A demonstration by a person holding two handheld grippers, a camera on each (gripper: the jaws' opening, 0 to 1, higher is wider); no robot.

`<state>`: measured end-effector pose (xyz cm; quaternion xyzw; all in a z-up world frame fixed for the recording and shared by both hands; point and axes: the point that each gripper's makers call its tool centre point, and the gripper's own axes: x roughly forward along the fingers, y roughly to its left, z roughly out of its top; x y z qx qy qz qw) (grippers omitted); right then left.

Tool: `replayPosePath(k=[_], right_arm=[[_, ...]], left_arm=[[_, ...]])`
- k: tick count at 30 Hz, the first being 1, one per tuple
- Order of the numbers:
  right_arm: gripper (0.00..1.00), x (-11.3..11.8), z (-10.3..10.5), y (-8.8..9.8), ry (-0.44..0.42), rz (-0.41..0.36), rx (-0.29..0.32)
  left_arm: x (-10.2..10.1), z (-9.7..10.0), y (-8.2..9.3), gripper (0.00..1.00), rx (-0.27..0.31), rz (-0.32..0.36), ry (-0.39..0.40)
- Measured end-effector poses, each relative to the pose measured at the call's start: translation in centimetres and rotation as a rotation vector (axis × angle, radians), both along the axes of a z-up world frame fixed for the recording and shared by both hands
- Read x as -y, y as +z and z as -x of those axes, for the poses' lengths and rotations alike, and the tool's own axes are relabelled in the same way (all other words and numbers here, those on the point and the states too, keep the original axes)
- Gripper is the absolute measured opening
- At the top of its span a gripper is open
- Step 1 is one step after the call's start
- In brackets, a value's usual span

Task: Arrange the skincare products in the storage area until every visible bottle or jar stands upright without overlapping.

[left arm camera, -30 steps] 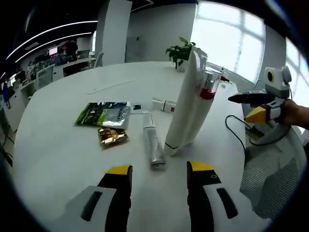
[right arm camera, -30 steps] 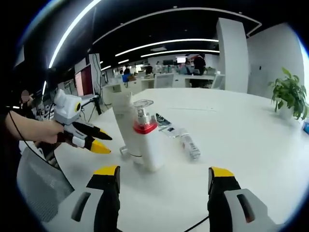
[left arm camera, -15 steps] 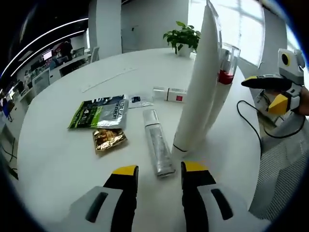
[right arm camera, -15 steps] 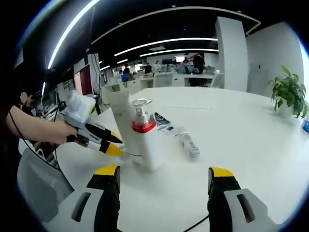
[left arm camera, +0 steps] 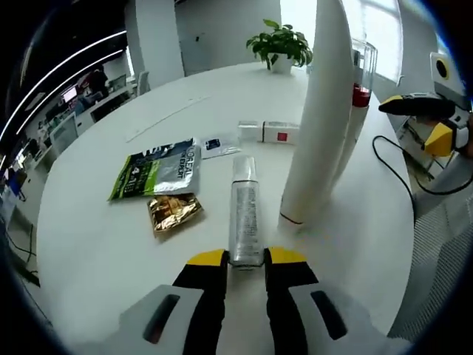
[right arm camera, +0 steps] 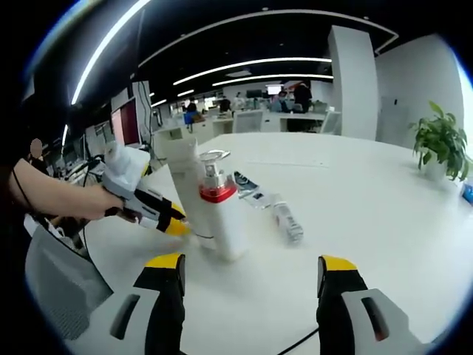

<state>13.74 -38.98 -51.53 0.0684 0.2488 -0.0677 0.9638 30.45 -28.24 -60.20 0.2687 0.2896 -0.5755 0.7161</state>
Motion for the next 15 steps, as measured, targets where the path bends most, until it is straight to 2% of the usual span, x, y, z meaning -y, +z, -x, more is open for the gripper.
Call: replayPosePath(k=[4,10,15], right_arm=[[0.75,0.0,-0.1,-0.1,0.003,0.005,-0.001],[0.75,0.0,-0.1,-0.1,0.005,0.006,-0.002],[0.75,-0.1,-0.1,-0.3,0.012,0.006,-0.005]], left_arm=[[-1.6,-0.5,0.3,0.21,0.011,-0.012,0.004],[-6.1,0.2,0.2,0.21,0.002,-0.052,-0.01],[-9.7,1.0,-0.3,0.22,-0.015,-0.112,-0.023]])
